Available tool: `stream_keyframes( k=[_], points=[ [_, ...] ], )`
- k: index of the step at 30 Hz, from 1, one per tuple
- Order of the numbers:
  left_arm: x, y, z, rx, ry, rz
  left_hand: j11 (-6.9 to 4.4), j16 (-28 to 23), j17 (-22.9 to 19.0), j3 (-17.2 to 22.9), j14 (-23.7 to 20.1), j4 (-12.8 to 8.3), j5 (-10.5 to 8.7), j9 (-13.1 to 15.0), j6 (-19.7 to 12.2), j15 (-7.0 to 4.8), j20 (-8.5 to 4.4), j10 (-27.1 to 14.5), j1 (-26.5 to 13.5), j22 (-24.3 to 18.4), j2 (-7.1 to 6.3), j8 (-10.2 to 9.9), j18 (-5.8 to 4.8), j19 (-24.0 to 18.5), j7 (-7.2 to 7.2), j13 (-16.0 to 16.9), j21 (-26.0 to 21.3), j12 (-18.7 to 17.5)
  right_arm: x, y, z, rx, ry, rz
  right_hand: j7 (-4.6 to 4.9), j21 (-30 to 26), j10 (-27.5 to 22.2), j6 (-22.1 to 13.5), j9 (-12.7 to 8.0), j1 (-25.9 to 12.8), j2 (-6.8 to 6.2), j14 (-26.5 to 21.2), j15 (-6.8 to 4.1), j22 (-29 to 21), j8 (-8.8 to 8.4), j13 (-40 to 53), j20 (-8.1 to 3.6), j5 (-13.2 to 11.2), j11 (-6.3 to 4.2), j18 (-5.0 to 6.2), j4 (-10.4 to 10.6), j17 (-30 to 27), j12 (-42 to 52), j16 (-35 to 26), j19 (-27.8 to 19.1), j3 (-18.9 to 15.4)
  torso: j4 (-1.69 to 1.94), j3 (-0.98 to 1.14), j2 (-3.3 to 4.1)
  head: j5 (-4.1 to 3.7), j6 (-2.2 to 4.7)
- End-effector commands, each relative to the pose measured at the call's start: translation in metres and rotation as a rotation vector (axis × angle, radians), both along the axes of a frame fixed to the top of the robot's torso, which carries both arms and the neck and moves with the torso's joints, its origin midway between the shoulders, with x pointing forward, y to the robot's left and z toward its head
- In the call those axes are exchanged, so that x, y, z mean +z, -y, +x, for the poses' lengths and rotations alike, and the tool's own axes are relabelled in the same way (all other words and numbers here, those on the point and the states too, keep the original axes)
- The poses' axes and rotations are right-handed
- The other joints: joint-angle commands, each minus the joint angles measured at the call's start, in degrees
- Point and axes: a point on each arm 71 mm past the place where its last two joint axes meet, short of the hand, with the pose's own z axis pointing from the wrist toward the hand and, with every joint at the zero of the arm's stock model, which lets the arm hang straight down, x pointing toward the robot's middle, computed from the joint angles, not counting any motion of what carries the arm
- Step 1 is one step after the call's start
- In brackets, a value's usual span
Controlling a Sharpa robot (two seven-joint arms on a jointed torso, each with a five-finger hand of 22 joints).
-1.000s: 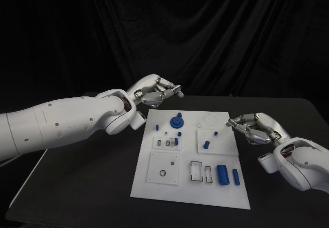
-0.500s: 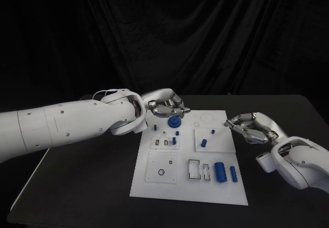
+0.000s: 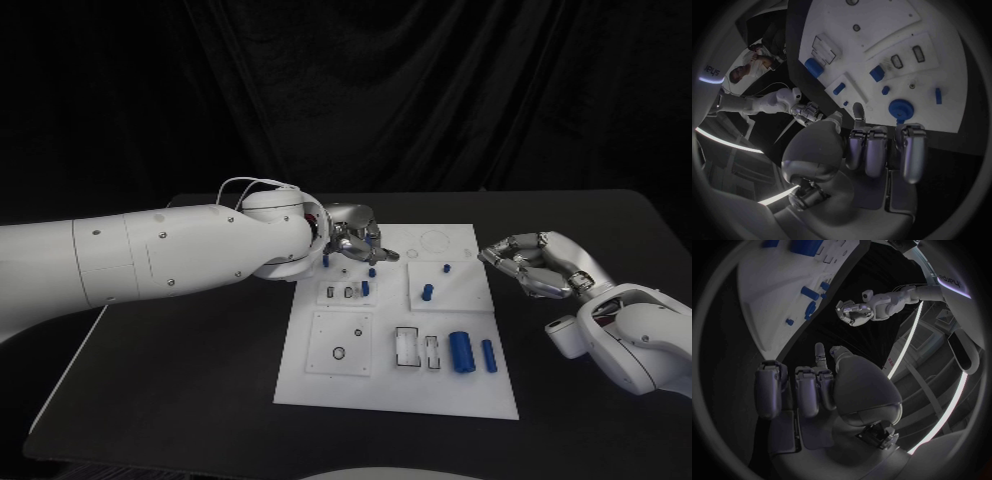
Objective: Assemble the parts on the task board
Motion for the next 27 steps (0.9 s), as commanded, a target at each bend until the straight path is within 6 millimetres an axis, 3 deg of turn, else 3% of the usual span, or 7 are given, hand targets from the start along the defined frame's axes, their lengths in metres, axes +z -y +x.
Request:
stream_keyframes(
  k=[1,7,9,14,22,27],
  points=[
    [-0.011,-0.004,0.0,0.084,-0.049,0.141,-0.67,0.2,15.1,-1.5,6.0,0.1,-1.68,1.7,0.7,-0.5,-0.65,6.0,-1.9,2.9,-0.34,-0.1,0.18,0.0,-0.19,15.1,-0.4,0.2,-0.002,0.0,-0.002,0.02,0.013,-0.005,-0.03,0.2,6.0,-0.3,0.1,0.7,0.05,6.0,-0.43,12.5,0.47,15.1,-0.33,0.4,-0.27,-1.13,-0.1,15.1,0.2,0.1,2.1,0.3,0.2,-0.12,-0.12,-0.04,-0.36],
    [-0.021,-0.005,0.0,0.12,-0.075,0.182,-0.94,0.2,15.1,-3.1,6.0,0.1,-2.15,3.8,1.6,-0.87,-0.97,6.0,-3.7,2.0,-0.3,-0.6,0.36,-0.2,-0.54,15.1,-0.9,0.2,-0.004,0.001,-0.003,0.023,0.011,-0.012,-0.04,0.1,6.0,-0.3,0.1,0.8,0.06,6.0,-0.44,12.4,0.52,15.1,-0.33,0.4,-0.27,-1.1,-0.1,15.1,0.2,0.1,2.0,0.3,0.08,-0.07,-0.05,0.33,-0.86],
    [-0.024,-0.006,0.0,0.136,-0.085,0.198,-1.09,0.2,15.1,-3.1,6.0,-0.4,-1.42,4.5,1.9,-1.01,-1.11,6.0,-3.1,1.5,-0.18,-0.8,0.45,-0.3,-0.69,15.1,-1.2,0.2,-0.004,0.002,-0.003,0.024,0.012,-0.015,-0.04,0.1,6.0,-0.3,0.1,0.8,0.06,6.0,-0.44,12.4,0.52,15.1,-0.33,0.4,-0.27,-1.1,-0.1,15.1,0.2,0.1,2.0,0.3,0.22,-0.2,-0.19,0.13,-1.21],
    [-0.03,-0.009,-0.001,0.177,-0.099,0.226,-1.16,0.2,15.1,-3.2,6.0,-0.6,-1.03,4.7,1.9,-1.1,-1.21,6.0,-2.9,0.4,-0.06,-1.4,0.7,-0.8,-0.73,15.1,-1.7,0.2,-0.004,0.002,-0.003,0.025,0.015,-0.02,-0.02,0.1,6.0,-0.4,0.1,0.8,0.04,6.0,-0.44,12.4,0.54,15.1,-0.34,0.4,-0.27,-1.09,-0.1,15.1,0.2,0.1,2.0,0.3,0.49,-0.29,-0.09,-0.09,-1.63],
    [-0.035,-0.01,-0.001,0.195,-0.106,0.232,-1.27,0.2,15.1,-3.2,6.0,-0.8,-0.62,5.0,2.5,-1.23,-1.33,6.0,-2.6,-0.1,0.19,-2.1,0.79,-0.9,-0.85,15.1,-2.0,0.2,-0.005,-0.001,-0.002,0.031,0.014,-0.021,-0.01,0.2,6.0,-0.5,0.1,0.8,0.03,6.0,-0.44,12.4,0.54,15.1,-0.34,0.5,-0.27,-1.1,-0.1,15.1,0.2,0.1,2.0,0.3,0.32,-0.26,-0.07,0.24,-2.15],
    [-0.041,-0.01,-0.003,0.194,-0.117,0.232,-1.28,0.2,15.1,-3.1,6.0,-1.6,0.01,5.0,2.6,-1.28,-1.44,6.0,-1.8,-0.3,0.28,-3.7,0.81,-0.9,-0.8,15.1,-2.2,0.2,-0.005,-0.001,-0.001,0.032,0.016,-0.021,0.01,0.2,6.0,-0.5,0.1,0.9,0.03,6.0,-0.45,12.4,0.54,15.1,-0.35,0.5,-0.26,-1.1,-0.1,15.1,0.2,0.1,2.0,0.3,0.34,-0.19,-0.21,0.26,-2.51]
  ],
)
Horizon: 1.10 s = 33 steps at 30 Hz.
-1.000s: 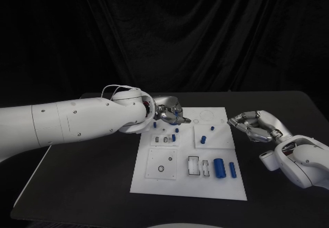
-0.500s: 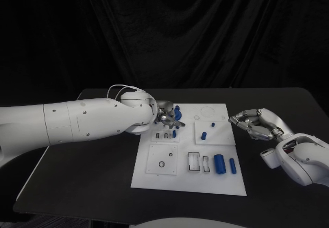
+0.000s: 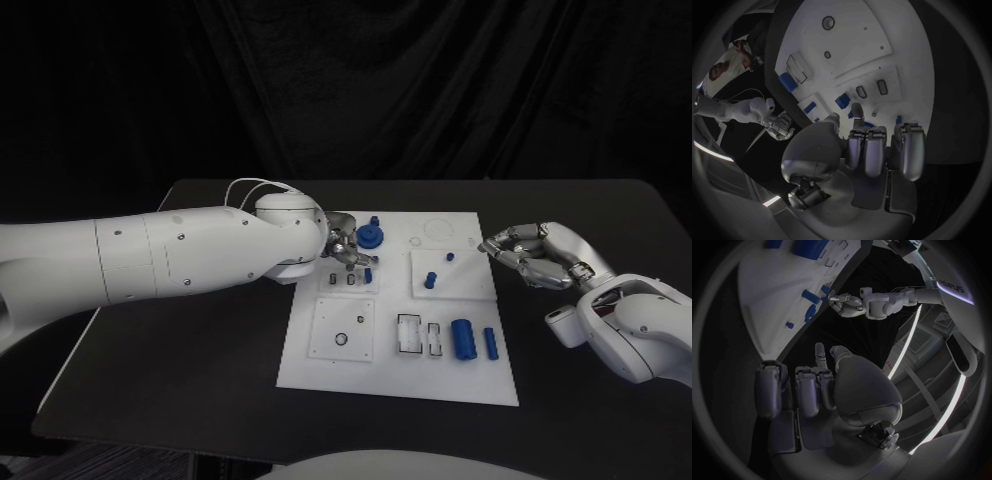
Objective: Assemble the parts on the task board
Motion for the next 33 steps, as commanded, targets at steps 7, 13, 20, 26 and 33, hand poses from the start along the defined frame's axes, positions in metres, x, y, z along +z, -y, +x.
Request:
stream_keyframes(
  k=[7,13,20,26,33],
  points=[
    [-0.0113,0.001,-0.0039,0.002,-0.01,-0.006,-0.33,0.2,15.1,0.0,6.0,-0.6,0.83,-0.5,1.0,-0.25,-0.19,5.9,0.8,-0.4,0.19,-2.4,0.85,0.0,0.1,15.1,-0.6,0.2,-0.0009,0.0013,-0.0005,0.008,0.003,-0.005,0.03,0.2,6.0,-0.6,0.0,0.4,0.05,6.0,-0.45,12.4,0.25,15.1,-0.35,0.3,-0.25,-1.1,-0.1,15.1,0.2,0.1,2.0,0.4,0.21,0.08,-0.31,-0.38,-0.83],
    [-0.0126,0.0036,-0.0044,-0.006,-0.003,-0.025,-0.27,0.2,15.1,-0.1,6.0,-0.6,1.22,-0.8,1.3,-0.21,-0.16,5.9,0.7,-0.5,0.4,-3.6,0.87,0.0,0.19,15.1,-0.8,0.2,-0.0013,0.0023,0.0001,0.004,0.002,-0.007,0.03,0.2,6.0,-0.6,0.0,0.4,0.05,6.0,-0.45,12.4,0.25,15.1,-0.35,0.3,-0.25,-1.1,-0.1,15.1,0.2,0.1,2.0,0.4,0.07,-0.03,-0.33,-0.39,-1.16],
    [-0.0121,0.0065,-0.0044,-0.018,0.011,-0.05,-0.22,0.2,15.1,-0.1,6.0,-0.8,1.98,-1.1,1.8,-0.17,-0.12,5.9,0.9,-0.7,0.54,-4.6,0.91,-0.1,0.23,15.1,-0.9,0.2,-0.002,0.002,0.0005,0.005,-0.002,-0.009,0.08,0.1,6.0,-0.8,0.0,0.4,0.15,6.0,-0.43,12.4,0.27,15.1,-0.36,0.3,-0.23,-1.08,0.0,15.1,0.2,0.1,2.0,0.4,0.1,-0.01,-0.25,-0.49,-1.42],
    [-0.0117,0.0059,-0.0038,-0.023,0.017,-0.062,-0.15,0.2,15.1,0.2,6.0,-1.5,4.32,-1.5,2.4,-0.11,-0.05,5.9,1.6,-0.8,0.62,-6.5,0.94,-0.1,0.32,15.1,-1.2,0.2,-0.0025,0.0029,0.0009,0.003,-0.005,-0.011,0.08,0.1,6.0,-0.8,0.0,0.4,0.15,6.0,-0.43,12.4,0.27,15.1,-0.36,0.3,-0.23,-1.08,0.0,15.1,0.2,0.1,2.0,0.4,0.08,0.0,-0.26,-0.45,-1.55],
    [-0.0115,0.0055,-0.0036,-0.029,0.02,-0.07,-0.08,0.2,15.1,0.6,6.0,-2.3,6.21,-1.5,2.8,-0.05,0.01,5.9,2.3,-1.0,0.8,-7.9,0.97,-0.1,0.4,15.1,-1.4,0.2,-0.003,0.0038,0.0011,0.0,-0.009,-0.013,0.08,0.1,6.0,-0.8,0.0,0.4,0.21,6.0,-0.42,12.4,0.29,15.1,-0.35,0.3,-0.22,-1.08,0.0,15.1,0.2,0.1,2.0,0.5,0.08,-0.04,-0.3,-0.38,-1.63]
  ],
)
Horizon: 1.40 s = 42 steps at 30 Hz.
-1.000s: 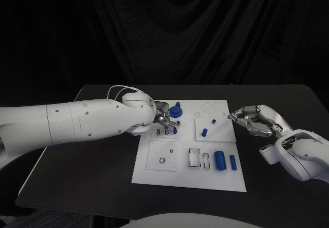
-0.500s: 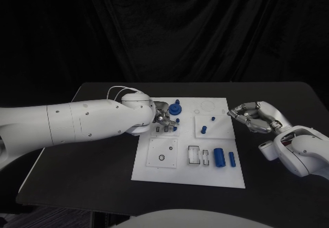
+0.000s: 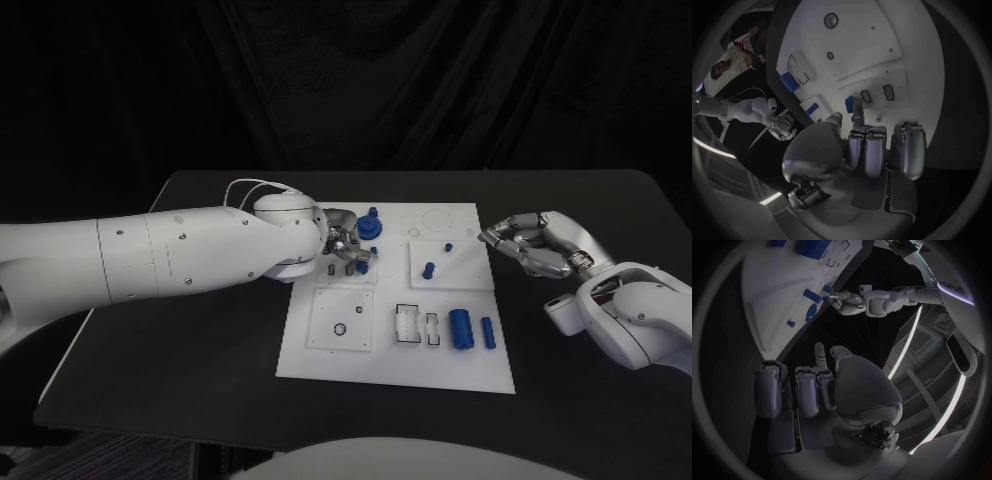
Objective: Assemble the parts on the task board
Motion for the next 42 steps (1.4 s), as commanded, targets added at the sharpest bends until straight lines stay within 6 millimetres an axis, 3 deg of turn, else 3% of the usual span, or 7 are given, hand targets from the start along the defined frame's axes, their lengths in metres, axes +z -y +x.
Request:
stream_keyframes(
  k=[1,29,42],
  points=[
    [0.0003,0.002,-0.0003,-0.024,0.012,-0.023,-0.07,0.2,15.1,0.1,6.0,-0.7,1.05,0.0,0.5,-0.04,0.01,5.9,1.0,0.0,-0.04,-0.7,0.95,-0.1,-0.06,15.1,-0.2,0.2,-0.0016,0.0004,-0.0005,0.003,-0.01,-0.005,0.09,0.1,6.0,-0.4,0.0,0.5,0.21,6.0,-0.43,12.4,0.29,15.1,-0.36,0.3,-0.22,-1.08,0.0,15.1,0.2,0.1,2.0,0.5,0.03,-0.03,-0.02,0.04,-0.02],
    [-0.0025,-0.0019,0.0015,-0.034,-0.016,0.003,0.1,0.2,15.1,0.4,6.0,-1.4,0.88,0.0,0.5,0.1,0.13,5.9,1.3,-0.3,-0.04,-2.1,1.03,-0.3,0.14,15.1,-0.6,0.2,-0.0037,0.0007,0.0004,0.002,-0.028,-0.01,0.1,-0.1,6.0,-0.5,0.0,0.6,0.23,6.0,-0.41,12.3,0.37,15.1,-0.35,0.3,-0.21,-1.03,0.0,15.1,0.2,0.1,1.9,0.5,0.05,-0.1,-0.03,0.28,-0.5],
    [-0.0036,0.0011,0.0017,-0.049,-0.02,-0.001,0.21,0.2,15.1,0.7,6.0,-1.8,0.82,-0.4,0.8,0.22,0.25,5.9,1.5,-1.0,0.2,-3.3,1.18,-0.7,0.24,15.1,-1.1,0.2,-0.0037,0.0011,0.0005,0.001,-0.028,-0.011,0.11,-0.2,6.0,-0.6,0.0,0.6,0.22,6.0,-0.4,12.3,0.41,15.1,-0.35,0.3,-0.2,-0.98,0.0,15.1,0.2,0.1,1.8,0.6,-0.06,-0.08,-0.07,0.41,-1.04]
  ],
)
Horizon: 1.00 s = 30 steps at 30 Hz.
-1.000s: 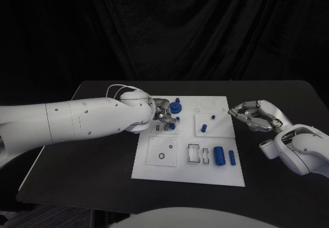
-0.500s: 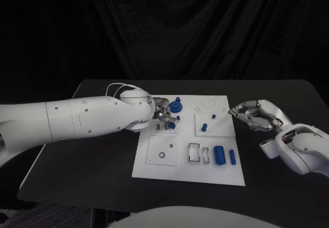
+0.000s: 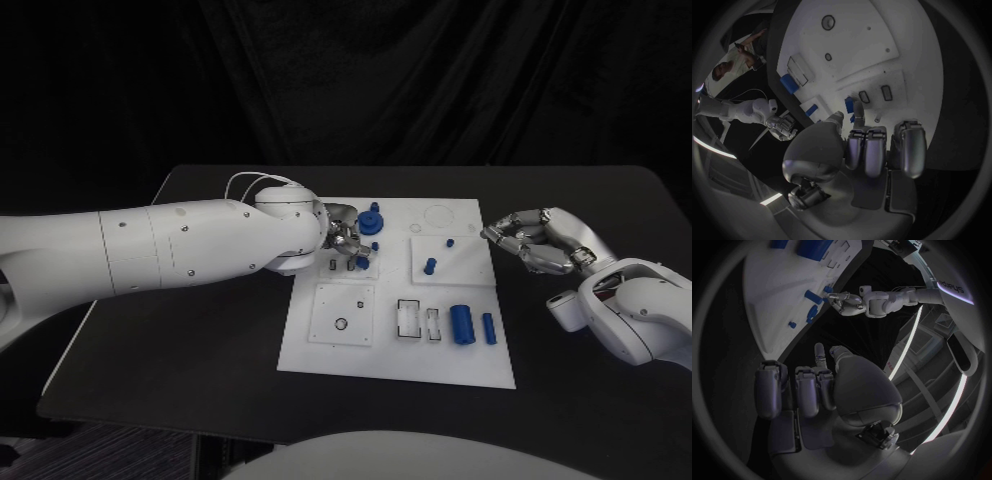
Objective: Assemble the parts on the task board
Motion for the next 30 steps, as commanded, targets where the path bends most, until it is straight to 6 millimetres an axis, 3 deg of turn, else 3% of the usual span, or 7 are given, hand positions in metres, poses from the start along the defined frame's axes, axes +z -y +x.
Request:
stream_keyframes(
  k=[1,13,22,30],
  points=[
    [-0.0016,0.0033,-0.0016,-0.031,-0.009,-0.004,0.21,0.2,15.1,0.1,6.0,-0.6,-0.1,-0.1,0.6,0.22,0.05,5.9,0.8,-0.1,-0.01,-0.5,1.18,-0.5,0.04,15.1,-0.3,0.2,-0.0018,0.0003,-0.0005,-0.002,-0.014,-0.006,-0.1,-0.2,6.0,-0.4,0.0,0.4,-0.01,6.0,-0.4,12.2,0.19,15.1,-0.35,0.3,-0.2,-0.98,0.0,15.1,0.2,0.1,1.8,0.2,-0.07,0.03,-0.03,0.05,-0.29],
    [-0.0038,0.0068,-0.0024,-0.044,-0.026,0.009,0.2,0.2,15.1,0.4,6.0,-1.1,0.22,-0.3,0.9,0.23,0.07,5.9,1.1,-0.1,0.06,-1.0,1.19,-0.6,0.03,15.1,-0.4,0.2,-0.0018,-0.0003,-0.0005,0.0,-0.014,-0.006,-0.08,-0.5,6.0,-0.5,0.0,0.5,-0.07,6.0,-0.39,12.1,0.24,15.1,-0.34,0.3,-0.19,-0.91,-0.1,15.1,0.2,0.1,1.7,0.3,0.02,-0.01,0.04,0.05,-0.63],
    [-0.0061,0.0076,-0.003,-0.049,-0.039,0.019,-0.01,0.2,15.1,2.0,6.0,-3.1,2.76,-0.5,1.9,0.05,-0.05,5.9,2.4,0.1,0.07,-2.5,1.17,-0.4,-0.24,15.1,-0.6,0.2,-0.0018,0.0,-0.0005,-0.002,-0.014,-0.006,-0.08,-0.6,6.0,-0.6,0.0,0.8,-0.18,6.0,-0.38,12.1,0.34,15.1,-0.33,0.4,-0.18,-0.89,-0.3,15.1,0.2,0.1,1.6,0.4,0.02,-0.06,0.01,-0.09,-1.05],
    [-0.0069,0.0076,-0.0033,-0.05,-0.043,0.021,-0.14,0.2,15.1,5.2,6.0,-5.6,7.16,-0.6,2.4,-0.09,-0.22,5.9,3.0,0.3,-0.47,-4.2,1.15,-0.3,-0.37,15.1,-0.7,0.2,-0.0022,0.0002,0.0,-0.003,-0.017,-0.008,-0.06,-0.7,6.0,-0.7,0.0,0.9,-0.2,6.0,-0.37,12.1,0.42,15.1,-0.32,0.5,-0.17,-0.86,-0.3,15.1,0.2,0.1,1.5,0.4,-0.04,-0.06,0.0,-0.37,-1.39]
  ],
)
